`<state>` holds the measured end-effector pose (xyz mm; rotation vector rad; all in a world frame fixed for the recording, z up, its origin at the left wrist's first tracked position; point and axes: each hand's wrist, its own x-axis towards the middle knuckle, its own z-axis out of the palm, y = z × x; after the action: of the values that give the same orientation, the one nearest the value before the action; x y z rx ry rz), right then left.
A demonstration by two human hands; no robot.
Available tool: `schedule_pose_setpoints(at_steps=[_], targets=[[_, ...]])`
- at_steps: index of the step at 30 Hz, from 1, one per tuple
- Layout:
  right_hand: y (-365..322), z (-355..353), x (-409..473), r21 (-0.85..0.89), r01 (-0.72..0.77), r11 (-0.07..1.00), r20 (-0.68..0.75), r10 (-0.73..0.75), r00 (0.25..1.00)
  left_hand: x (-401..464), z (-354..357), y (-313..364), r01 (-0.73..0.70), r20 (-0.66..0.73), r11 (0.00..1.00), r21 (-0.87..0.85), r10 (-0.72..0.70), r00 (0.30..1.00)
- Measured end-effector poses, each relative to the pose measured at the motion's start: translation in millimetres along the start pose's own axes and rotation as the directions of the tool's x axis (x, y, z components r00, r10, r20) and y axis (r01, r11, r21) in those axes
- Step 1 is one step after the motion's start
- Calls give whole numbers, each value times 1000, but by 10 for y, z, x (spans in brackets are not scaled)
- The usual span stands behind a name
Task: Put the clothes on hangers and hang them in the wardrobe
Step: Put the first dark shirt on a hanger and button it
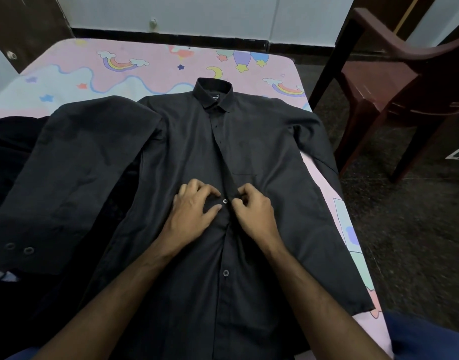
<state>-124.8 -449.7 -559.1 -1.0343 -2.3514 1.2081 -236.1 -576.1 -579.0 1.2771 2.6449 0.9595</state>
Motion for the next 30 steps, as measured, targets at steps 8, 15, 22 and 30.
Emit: schedule_pose_setpoints(at_steps=[8,15,22,30], targets=[[89,-106,85,436,-136,890,92,106,990,43,44,108,59,-9,997,-51,-59,998],[147,-110,108,514,-129,848,146,61,987,153,-23,171,289,103,849,-442,-272,957],[124,56,54,389,-67,919,15,67,998,99,-56,216,425,247,583,-693,-361,899],[113,112,79,304,-109,947,19,108,994,113,-23,173,461,293,506,-729,-378,878]])
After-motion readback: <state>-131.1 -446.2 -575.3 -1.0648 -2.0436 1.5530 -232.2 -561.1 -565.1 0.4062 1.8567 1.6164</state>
